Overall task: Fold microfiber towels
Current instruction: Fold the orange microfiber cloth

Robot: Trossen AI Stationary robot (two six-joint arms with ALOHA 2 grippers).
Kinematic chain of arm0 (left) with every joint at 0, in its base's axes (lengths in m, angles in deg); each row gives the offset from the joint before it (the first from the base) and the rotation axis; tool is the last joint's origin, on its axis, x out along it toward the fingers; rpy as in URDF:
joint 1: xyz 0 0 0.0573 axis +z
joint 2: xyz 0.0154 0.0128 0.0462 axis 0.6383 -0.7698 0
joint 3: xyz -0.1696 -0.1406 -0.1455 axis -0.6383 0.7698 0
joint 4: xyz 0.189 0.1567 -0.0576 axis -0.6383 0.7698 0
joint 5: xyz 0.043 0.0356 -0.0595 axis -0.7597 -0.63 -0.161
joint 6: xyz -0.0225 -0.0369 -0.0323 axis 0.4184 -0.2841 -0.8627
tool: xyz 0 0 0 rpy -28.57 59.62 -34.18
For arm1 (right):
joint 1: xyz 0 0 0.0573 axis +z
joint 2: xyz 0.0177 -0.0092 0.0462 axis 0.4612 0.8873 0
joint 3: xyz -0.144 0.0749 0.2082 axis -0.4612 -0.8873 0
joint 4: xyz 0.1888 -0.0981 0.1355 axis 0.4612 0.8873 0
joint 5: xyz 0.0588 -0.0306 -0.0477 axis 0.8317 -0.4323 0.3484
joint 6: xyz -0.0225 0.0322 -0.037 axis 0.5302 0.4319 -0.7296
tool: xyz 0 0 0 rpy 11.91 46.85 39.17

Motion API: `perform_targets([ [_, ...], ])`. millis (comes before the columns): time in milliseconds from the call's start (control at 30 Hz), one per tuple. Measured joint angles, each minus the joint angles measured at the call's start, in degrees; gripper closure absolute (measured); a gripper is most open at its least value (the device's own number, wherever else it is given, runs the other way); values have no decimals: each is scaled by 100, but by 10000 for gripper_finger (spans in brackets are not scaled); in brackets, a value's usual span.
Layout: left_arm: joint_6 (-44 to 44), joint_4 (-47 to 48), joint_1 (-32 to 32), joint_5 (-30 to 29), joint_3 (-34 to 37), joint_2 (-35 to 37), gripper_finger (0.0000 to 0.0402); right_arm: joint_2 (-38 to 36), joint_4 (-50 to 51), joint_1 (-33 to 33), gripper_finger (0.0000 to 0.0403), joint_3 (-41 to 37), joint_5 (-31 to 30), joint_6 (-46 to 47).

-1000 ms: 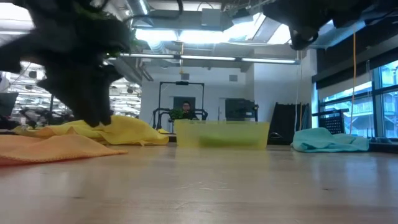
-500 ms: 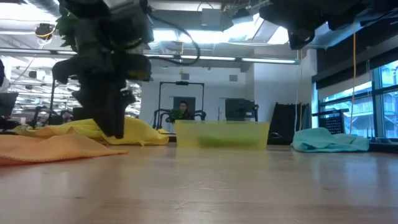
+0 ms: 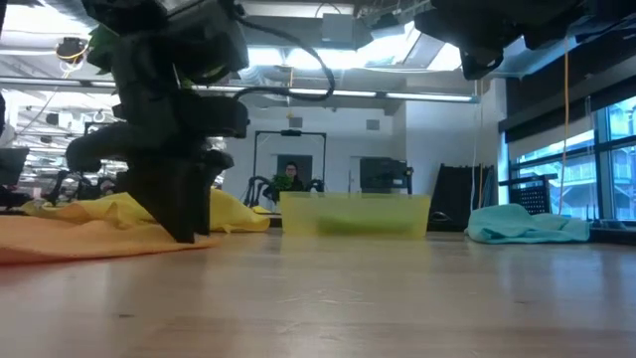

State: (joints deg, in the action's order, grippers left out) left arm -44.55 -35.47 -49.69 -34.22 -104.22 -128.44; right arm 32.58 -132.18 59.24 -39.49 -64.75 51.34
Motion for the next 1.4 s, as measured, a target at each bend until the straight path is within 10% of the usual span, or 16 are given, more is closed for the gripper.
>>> perform_targets([
  [233,439,-554,-97,21,-109,-36,392,0,0,0,267,0,-2,-7],
  [1100,1749,1352,-88,-1205,-3461,-8,401,648,15,-531,265,0,5,1286],
  [1400,1896,2259,-255,-1852,-4344,1,401,1017,24,-809,189,0,498,2014],
])
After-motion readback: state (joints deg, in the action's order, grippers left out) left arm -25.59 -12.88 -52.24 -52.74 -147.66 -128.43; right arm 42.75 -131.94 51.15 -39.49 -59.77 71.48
